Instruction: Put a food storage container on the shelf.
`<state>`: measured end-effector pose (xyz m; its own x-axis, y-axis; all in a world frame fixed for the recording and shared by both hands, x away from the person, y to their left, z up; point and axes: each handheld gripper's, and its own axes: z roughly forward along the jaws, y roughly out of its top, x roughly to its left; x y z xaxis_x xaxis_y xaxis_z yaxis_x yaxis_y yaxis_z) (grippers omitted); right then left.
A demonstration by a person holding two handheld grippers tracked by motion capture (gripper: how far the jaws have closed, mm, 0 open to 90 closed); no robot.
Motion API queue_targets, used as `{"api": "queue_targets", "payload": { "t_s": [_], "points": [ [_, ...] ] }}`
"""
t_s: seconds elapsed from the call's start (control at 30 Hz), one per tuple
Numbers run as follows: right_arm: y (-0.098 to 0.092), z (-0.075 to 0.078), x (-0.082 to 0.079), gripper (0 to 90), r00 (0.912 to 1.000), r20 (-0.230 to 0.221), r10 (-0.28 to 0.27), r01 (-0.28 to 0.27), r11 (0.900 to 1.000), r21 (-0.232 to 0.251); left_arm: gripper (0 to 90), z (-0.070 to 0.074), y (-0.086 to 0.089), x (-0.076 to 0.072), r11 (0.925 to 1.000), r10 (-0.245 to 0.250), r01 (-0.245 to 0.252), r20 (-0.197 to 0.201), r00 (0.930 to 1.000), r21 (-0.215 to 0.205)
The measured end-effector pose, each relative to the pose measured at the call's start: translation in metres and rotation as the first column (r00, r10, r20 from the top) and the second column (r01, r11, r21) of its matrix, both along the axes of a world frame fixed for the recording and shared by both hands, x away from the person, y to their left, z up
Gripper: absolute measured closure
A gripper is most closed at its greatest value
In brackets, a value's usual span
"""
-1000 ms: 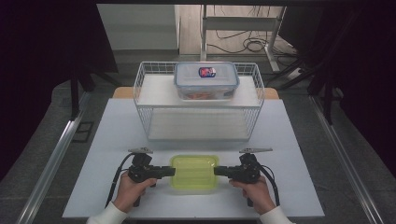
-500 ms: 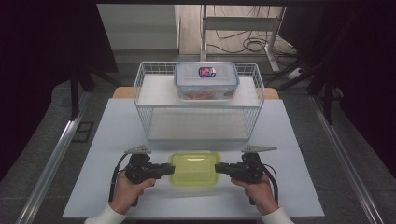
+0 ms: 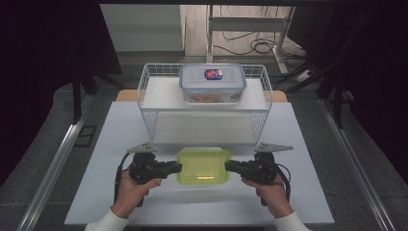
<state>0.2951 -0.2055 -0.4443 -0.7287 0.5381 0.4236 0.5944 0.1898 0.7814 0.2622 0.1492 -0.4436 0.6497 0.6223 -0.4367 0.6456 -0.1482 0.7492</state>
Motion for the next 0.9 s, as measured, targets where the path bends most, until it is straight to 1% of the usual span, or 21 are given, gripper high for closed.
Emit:
{"api": "queue_targets", "payload": {
  "t_s": [0.03, 0.07, 0.1, 0.13, 0.17, 0.2, 0.23, 0.27, 0.3, 0.33, 0.5, 0.53, 0.57, 0.63, 0.77, 0.83, 0.87, 0.9],
  "points": [
    [0.000, 0.000, 0.000, 80.4, 1.0000, 0.000, 0.000, 0.000, 1.000, 0.000, 77.2, 0.000, 0.000, 0.000, 1.0000, 0.000, 0.000, 0.000, 1.0000, 0.000],
    [0.000, 0.003, 0.001, 80.5, 1.0000, 0.008, -0.003, 0.003, 1.000, 0.003, 77.2, 0.004, 0.000, 0.001, 1.0000, 0.000, 0.000, 0.004, 1.0000, 0.003],
    [0.000, 0.009, 0.003, 80.5, 0.9998, 0.022, -0.004, 0.004, 1.000, 0.005, 77.2, 0.012, -0.001, 0.004, 0.9999, -0.001, 0.000, 0.014, 0.9999, 0.012],
    [0.000, 0.009, 0.003, 80.5, 0.9998, 0.022, -0.004, 0.004, 1.000, 0.005, 77.2, 0.012, -0.001, 0.004, 0.9999, -0.001, 0.000, 0.014, 0.9999, 0.012],
    [-0.001, 0.013, 0.004, 80.5, 0.9997, 0.025, -0.006, 0.006, 1.000, 0.004, 77.2, 0.017, -0.001, 0.006, 0.9998, -0.002, 0.002, 0.021, 0.9998, 0.017],
    [-0.001, 0.021, 0.007, 80.4, 0.9994, 0.035, -0.007, 0.007, 1.000, 0.005, 77.2, 0.021, -0.002, 0.008, 0.9999, -0.002, 0.002, 0.024, 0.9997, 0.016],
    [-0.001, 0.021, 0.007, 80.4, 0.9994, 0.035, -0.007, 0.007, 1.000, 0.005, 77.2, 0.024, -0.002, 0.009, 0.9999, -0.004, 0.004, 0.028, 0.9996, 0.015],
    [-0.002, 0.029, 0.009, 80.5, 0.9989, 0.046, -0.007, 0.007, 1.000, 0.006, 77.2, 0.028, -0.002, 0.011, 0.9999, -0.005, 0.004, 0.031, 0.9995, 0.014],
    [-0.002, 0.033, 0.010, 80.5, 0.9986, 0.051, -0.010, 0.009, 1.000, 0.003, 77.3, 0.035, -0.003, 0.014, 0.9999, -0.005, 0.005, 0.040, 0.9992, 0.010],
    [-0.002, 0.033, 0.010, 80.5, 0.9986, 0.051, -0.010, 0.009, 1.000, 0.003, 77.2, 0.035, -0.003, 0.014, 0.9999, -0.005, 0.005, 0.040, 0.9992, 0.010],
    [-0.002, 0.055, 0.018, 80.5, 0.9973, 0.073, -0.008, 0.008, 1.000, -0.008, 77.3, 0.054, -0.003, 0.023, 1.0000, -0.003, 0.003, 0.055, 0.9985, -0.003],
    [-0.002, 0.065, 0.021, 80.4, 0.9967, 0.080, -0.009, 0.010, 1.000, -0.013, 77.3, 0.061, -0.003, 0.026, 1.0000, -0.001, 0.001, 0.063, 0.9980, -0.001],
    [-0.002, 0.065, 0.021, 80.4, 0.9967, 0.080, -0.009, 0.010, 1.000, -0.013, 77.4, 0.061, -0.003, 0.026, 1.0000, -0.001, 0.001, 0.063, 0.9980, -0.001],
    [0.000, 0.076, 0.024, 80.4, 0.9956, 0.094, -0.010, 0.012, 1.000, -0.021, 77.6, 0.069, -0.002, 0.030, 1.0000, -0.001, 0.001, 0.076, 0.9971, -0.001],
    [0.002, 0.095, 0.029, 80.4, 0.9936, 0.113, -0.011, 0.015, 0.999, -0.031, 77.8, 0.083, 0.000, 0.036, 1.0000, 0.002, -0.001, 0.086, 0.9963, -0.004],
    [0.003, 0.101, 0.031, 80.4, 0.9934, 0.115, -0.009, 0.013, 0.999, -0.037, 77.8, 0.089, 0.001, 0.038, 1.0000, 0.000, 0.000, 0.087, 0.9962, -0.005],
    [0.004, 0.108, 0.035, 80.4, 0.9939, 0.110, -0.007, 0.011, 0.999, -0.033, 77.8, 0.092, 0.002, 0.040, 1.0000, 0.001, 0.000, 0.091, 0.9959, -0.004],
    [0.005, 0.111, 0.036, 80.4, 0.9933, 0.115, -0.006, 0.010, 0.999, -0.037, 77.8, 0.095, 0.002, 0.041, 1.0000, 0.002, -0.001, 0.092, 0.9958, -0.007]
  ]
}}
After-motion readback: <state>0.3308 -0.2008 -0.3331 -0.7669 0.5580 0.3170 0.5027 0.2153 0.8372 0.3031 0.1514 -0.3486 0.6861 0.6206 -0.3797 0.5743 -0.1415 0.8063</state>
